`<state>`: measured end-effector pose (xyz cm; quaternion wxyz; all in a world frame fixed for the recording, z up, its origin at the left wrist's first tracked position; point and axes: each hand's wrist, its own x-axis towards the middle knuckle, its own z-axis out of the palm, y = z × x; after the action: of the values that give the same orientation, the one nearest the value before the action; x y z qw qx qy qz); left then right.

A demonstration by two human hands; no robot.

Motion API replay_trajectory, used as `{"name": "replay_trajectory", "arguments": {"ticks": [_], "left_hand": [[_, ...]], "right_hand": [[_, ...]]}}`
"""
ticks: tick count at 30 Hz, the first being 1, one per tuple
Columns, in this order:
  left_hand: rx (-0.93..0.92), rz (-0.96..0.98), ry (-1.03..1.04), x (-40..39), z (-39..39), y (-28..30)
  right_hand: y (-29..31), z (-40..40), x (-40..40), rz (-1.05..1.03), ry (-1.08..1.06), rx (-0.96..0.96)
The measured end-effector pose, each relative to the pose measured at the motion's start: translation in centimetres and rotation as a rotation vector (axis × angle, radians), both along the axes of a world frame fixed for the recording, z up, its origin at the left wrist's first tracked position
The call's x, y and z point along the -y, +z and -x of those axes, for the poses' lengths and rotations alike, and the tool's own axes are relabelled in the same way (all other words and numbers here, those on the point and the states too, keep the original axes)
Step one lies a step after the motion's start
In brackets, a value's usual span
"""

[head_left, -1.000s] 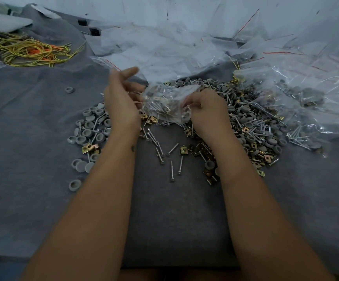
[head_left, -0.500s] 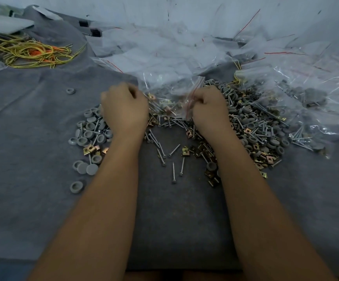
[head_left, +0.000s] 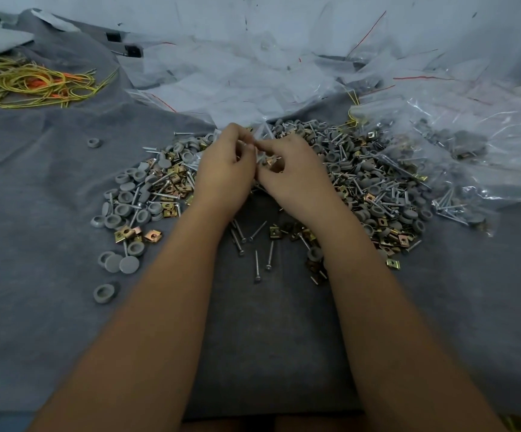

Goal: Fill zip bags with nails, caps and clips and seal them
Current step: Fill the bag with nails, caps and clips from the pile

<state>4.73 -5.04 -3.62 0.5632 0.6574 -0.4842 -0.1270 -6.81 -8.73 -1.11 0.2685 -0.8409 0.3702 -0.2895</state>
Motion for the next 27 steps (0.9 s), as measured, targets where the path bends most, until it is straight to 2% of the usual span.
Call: {"name": "replay_trajectory", "arguments": {"ticks": [3,5,6,8,11,13,20,27], "left_hand": [[0.006,-0.025,-0.007,0.0,-0.1,0.0],[0.019,-0.042,0.001,0.0,-0.1,-0.1],[0.017,-0.049,0.007,-0.1,-0.1,-0.1],[0.004,-0.055,0.006,-0.1,0.0,0.0],[0.012,-0.056,0.009,-0.1,0.0,0.0],[0.01,-0.056,0.006,-0.1,0.0,0.0],[-0.039,-0.058,0.002,-0.5,0.2,0.2],[-0.044,-0.07,0.003,-0.5,0.2,0.4]], "right_hand": [[0.8,1.5,-0.8,-0.063,-0.046,0.114],[1.0,3.1,-1.4,-0.034,-0.156,0.137],[0.9,4.1,-1.7,0.019,-0.25,0.085],[0.4,6.1,-2.0,0.14,-0.463,-0.152],[-0.4,8.8,-1.9,0.006,-0.607,-0.388],[-1.0,9.5,-1.8,-0.095,-0.611,-0.436],[-2.2,7.4,-1.4,-0.006,-0.581,-0.561],[-1.8,5.1,-0.1,0.066,-0.547,-0.473]]}}
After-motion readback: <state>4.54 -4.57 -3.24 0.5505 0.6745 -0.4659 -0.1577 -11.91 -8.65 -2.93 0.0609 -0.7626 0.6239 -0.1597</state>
